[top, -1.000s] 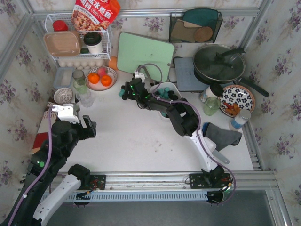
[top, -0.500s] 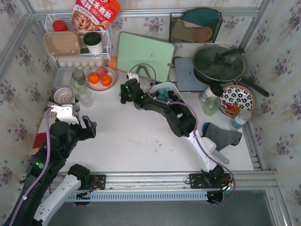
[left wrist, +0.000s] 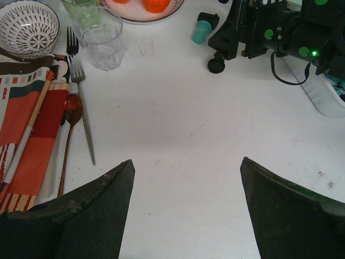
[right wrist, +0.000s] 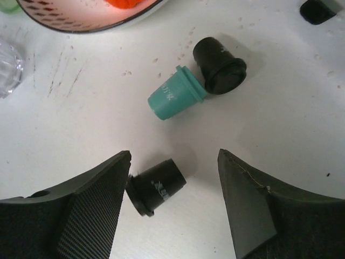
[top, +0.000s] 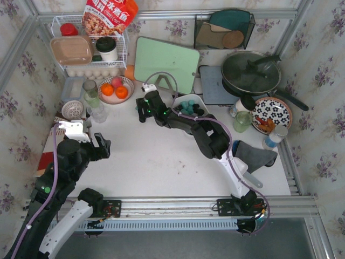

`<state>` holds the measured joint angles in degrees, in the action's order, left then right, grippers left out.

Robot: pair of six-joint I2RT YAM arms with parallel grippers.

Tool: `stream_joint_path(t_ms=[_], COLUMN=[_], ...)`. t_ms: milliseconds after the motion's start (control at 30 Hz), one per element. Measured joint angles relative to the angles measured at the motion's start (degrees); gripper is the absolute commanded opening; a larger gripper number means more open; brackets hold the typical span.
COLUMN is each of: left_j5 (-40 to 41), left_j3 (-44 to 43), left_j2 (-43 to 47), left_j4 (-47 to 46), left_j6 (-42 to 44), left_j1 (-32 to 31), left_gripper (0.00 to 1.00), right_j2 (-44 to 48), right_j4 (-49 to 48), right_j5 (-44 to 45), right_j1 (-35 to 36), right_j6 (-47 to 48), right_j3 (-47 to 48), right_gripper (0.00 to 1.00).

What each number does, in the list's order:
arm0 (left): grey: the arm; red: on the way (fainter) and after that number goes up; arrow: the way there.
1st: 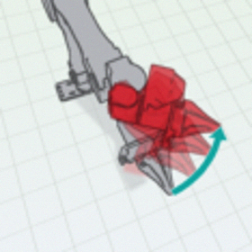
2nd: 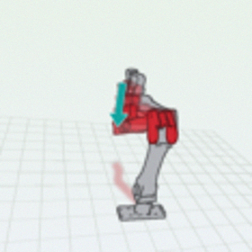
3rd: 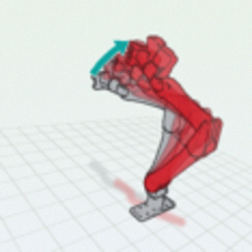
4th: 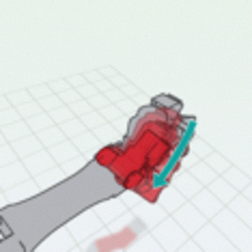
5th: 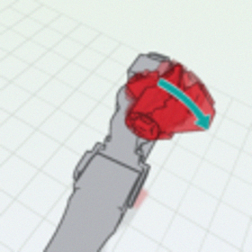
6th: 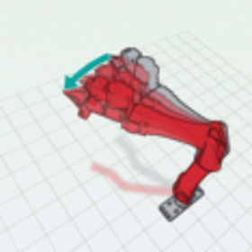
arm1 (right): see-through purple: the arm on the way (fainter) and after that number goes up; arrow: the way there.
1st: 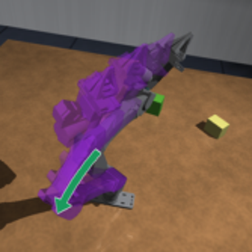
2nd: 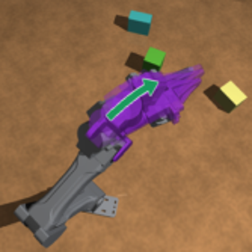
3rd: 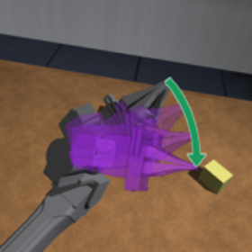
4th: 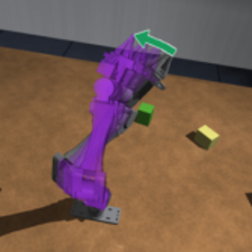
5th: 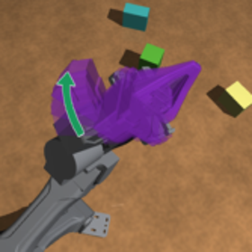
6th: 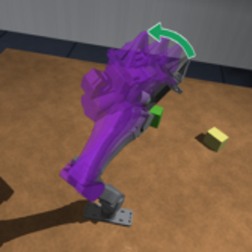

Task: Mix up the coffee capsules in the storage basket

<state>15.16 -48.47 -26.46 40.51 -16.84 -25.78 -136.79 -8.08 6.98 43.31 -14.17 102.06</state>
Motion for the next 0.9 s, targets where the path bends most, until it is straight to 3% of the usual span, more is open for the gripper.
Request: stream_joint_path(t_ms=[500,900], left_j5=[-0.4,-0.9], left_j3=[0.2,0.2], left_j2=[0.0,0.0], left_j4=[0.0,0.0], left_j6=[-0.2,-0.4], left_j1=[0.6,1.1], left_gripper=[0.82,0.82], right_j2=[-4.5,-4.2], right_j4=[6.3,9.2], right_j5=[-4.4,0.5], right_j1=[1.2,1.6], right_j6=[5.4,5.7], right_j3=[6.6,5.6], right_gripper=[0.71,0.55])
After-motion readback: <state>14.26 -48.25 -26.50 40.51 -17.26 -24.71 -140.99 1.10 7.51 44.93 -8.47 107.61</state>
